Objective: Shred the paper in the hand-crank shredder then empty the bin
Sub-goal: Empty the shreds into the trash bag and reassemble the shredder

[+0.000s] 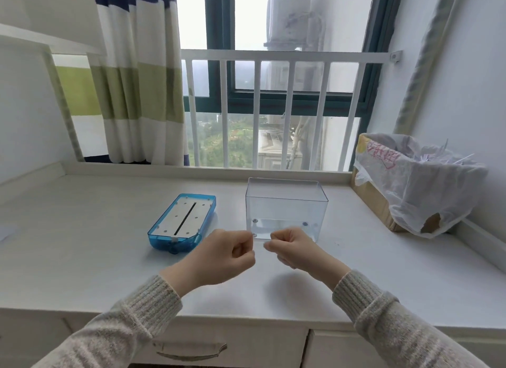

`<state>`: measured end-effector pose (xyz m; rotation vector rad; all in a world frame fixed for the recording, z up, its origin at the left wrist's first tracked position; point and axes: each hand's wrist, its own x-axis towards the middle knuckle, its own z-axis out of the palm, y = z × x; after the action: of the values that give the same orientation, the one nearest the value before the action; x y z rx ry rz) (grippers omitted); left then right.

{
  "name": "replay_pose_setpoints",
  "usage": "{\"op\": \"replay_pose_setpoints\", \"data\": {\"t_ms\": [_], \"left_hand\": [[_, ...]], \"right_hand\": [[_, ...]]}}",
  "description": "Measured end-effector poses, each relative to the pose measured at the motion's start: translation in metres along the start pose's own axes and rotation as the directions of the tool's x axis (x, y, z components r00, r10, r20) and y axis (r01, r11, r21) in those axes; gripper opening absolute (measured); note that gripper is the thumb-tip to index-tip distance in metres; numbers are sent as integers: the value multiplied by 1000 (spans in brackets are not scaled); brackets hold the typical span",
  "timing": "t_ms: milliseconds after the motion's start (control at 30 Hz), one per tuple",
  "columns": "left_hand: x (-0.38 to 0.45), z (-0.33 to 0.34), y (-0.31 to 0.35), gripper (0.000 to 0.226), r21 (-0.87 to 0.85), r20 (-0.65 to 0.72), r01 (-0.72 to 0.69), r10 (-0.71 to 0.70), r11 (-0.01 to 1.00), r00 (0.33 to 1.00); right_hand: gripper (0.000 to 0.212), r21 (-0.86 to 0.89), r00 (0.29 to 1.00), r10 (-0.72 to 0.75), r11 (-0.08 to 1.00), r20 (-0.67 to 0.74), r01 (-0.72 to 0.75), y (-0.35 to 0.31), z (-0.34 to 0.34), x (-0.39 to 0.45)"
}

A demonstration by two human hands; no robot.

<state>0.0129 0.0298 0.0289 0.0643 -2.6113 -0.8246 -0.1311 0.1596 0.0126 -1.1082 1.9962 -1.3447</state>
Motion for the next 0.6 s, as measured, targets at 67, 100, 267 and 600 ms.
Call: {"op": "replay_pose_setpoints", "data": {"t_ms": [67, 100, 267, 600], "left_hand": [[-4, -7, -1, 29, 22, -24, -48, 48, 999, 999], [-5, -11, -2, 32, 31, -44, -58, 60, 998, 997], [-11, -36, -6, 27, 3, -216, -71, 70, 997, 974], [-22, -71, -35, 23, -100, -432, 34, -74, 994, 899]], "right_hand": [[49, -6, 1000, -12, 1000, 6, 12, -4, 8, 4], [48, -9, 1000, -21, 1000, 10, 21, -7, 12, 5], [47, -8, 998, -55, 998, 29, 55, -15, 32, 14], [50, 30, 994, -104, 994, -35, 105, -23, 58, 30]]}}
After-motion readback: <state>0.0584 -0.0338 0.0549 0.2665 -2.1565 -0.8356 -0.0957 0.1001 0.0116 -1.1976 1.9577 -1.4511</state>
